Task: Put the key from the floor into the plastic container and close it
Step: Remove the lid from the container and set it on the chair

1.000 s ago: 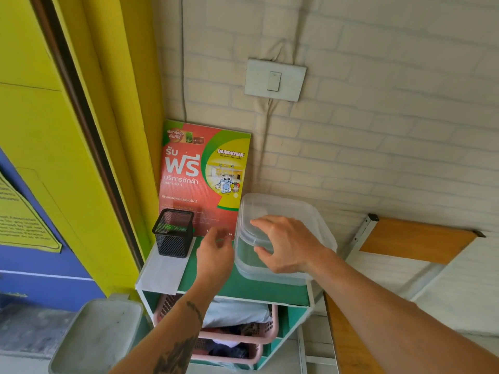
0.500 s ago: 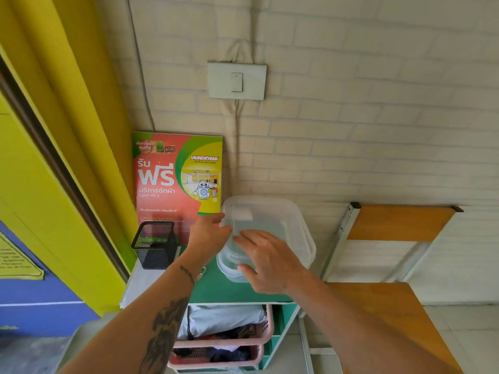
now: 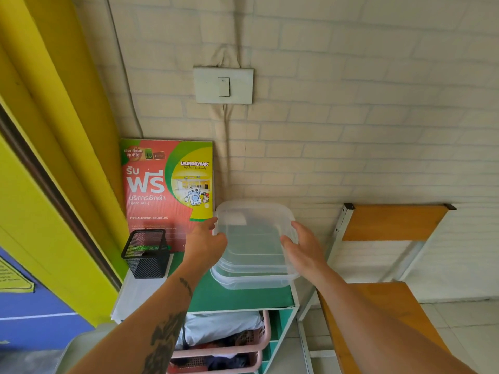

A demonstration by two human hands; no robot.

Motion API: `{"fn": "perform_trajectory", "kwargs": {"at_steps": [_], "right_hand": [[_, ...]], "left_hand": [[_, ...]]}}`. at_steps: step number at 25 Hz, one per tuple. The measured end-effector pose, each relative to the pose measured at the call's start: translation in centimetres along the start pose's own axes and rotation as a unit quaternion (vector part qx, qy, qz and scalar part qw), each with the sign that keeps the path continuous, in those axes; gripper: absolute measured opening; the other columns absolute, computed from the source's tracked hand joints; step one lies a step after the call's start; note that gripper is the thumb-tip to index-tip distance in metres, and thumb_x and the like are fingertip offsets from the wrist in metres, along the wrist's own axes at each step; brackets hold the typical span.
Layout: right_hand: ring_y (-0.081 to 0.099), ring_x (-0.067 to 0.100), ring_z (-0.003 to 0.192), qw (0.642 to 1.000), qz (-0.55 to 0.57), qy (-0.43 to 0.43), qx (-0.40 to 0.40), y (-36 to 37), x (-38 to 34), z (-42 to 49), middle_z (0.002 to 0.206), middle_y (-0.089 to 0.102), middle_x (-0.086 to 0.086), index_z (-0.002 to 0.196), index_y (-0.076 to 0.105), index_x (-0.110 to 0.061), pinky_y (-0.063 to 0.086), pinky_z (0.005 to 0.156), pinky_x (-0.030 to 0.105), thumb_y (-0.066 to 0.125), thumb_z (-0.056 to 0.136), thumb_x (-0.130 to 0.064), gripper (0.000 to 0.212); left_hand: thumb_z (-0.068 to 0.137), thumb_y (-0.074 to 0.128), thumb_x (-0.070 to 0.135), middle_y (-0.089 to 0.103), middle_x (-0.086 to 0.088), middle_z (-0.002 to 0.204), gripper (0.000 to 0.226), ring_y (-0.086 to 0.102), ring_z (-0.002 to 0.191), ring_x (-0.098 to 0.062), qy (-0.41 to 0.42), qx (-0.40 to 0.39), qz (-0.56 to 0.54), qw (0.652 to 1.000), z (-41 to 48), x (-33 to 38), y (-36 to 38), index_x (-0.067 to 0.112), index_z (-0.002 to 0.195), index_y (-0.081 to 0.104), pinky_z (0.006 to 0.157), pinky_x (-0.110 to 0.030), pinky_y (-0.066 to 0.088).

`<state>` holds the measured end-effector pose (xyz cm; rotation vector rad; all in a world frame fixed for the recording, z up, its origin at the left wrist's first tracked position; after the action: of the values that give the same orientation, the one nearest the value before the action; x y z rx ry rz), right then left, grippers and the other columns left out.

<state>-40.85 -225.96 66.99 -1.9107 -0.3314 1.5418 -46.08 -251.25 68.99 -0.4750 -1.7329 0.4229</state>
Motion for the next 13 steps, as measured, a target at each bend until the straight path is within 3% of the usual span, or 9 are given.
{"fn": "perform_trajectory", "kwargs": {"at_steps": [6, 10, 13], "right_hand": [[0.045, 0.022, 0.13, 0.995, -0.024, -0.049, 0.078, -0.7, -1.5, -0.7, 0.146, 0.043, 0.003, 0.143, 0.044, -0.02, 0.038, 0.101, 0.032, 0.053, 0.097, -0.031, 0.048], [0.04, 0.024, 0.135, 0.982, -0.092, -0.09, 0.136, -1.8, -3.1, -1.7, 0.152, 0.035, 0.005, 0.142, 0.044, -0.024, 0.046, 0.102, 0.039, 0.05, 0.096, -0.034, 0.047], [0.028, 0.026, 0.143, 0.97, -0.146, -0.094, 0.172, -3.1, -3.5, -3.0, 0.159, 0.024, 0.007, 0.146, 0.04, -0.023, 0.042, 0.104, 0.039, 0.047, 0.098, -0.034, 0.05]], "left_hand": [[0.087, 0.055, 0.02, 0.046, -0.01, 0.135, 0.059, 0.048, 0.122, -0.032, 0.062, 0.066, 0.03, 0.995, -1.3, 1.7, 0.4, 0.011, 0.144, 0.044, 0.106, -0.05, 0.042], [0.085, 0.054, 0.014, 0.041, -0.009, 0.137, 0.062, 0.037, 0.124, -0.032, 0.102, 0.099, 0.008, 0.99, -2.2, 2.2, 0.8, 0.011, 0.145, 0.037, 0.109, -0.053, 0.036], [0.09, 0.048, 0.007, 0.037, -0.009, 0.144, 0.06, 0.037, 0.128, -0.028, 0.128, 0.102, -0.017, 0.986, -3.0, 2.9, 1.5, 0.01, 0.148, 0.032, 0.11, -0.042, 0.034]]}}
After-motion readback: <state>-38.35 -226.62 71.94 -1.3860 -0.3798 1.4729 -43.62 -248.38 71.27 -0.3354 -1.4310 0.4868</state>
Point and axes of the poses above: each hand's wrist, its own z-axis towards the middle knuckle, its own y-axis out of the palm, x = y × z, the point moved 10 cm from there along z, towards the middle knuckle
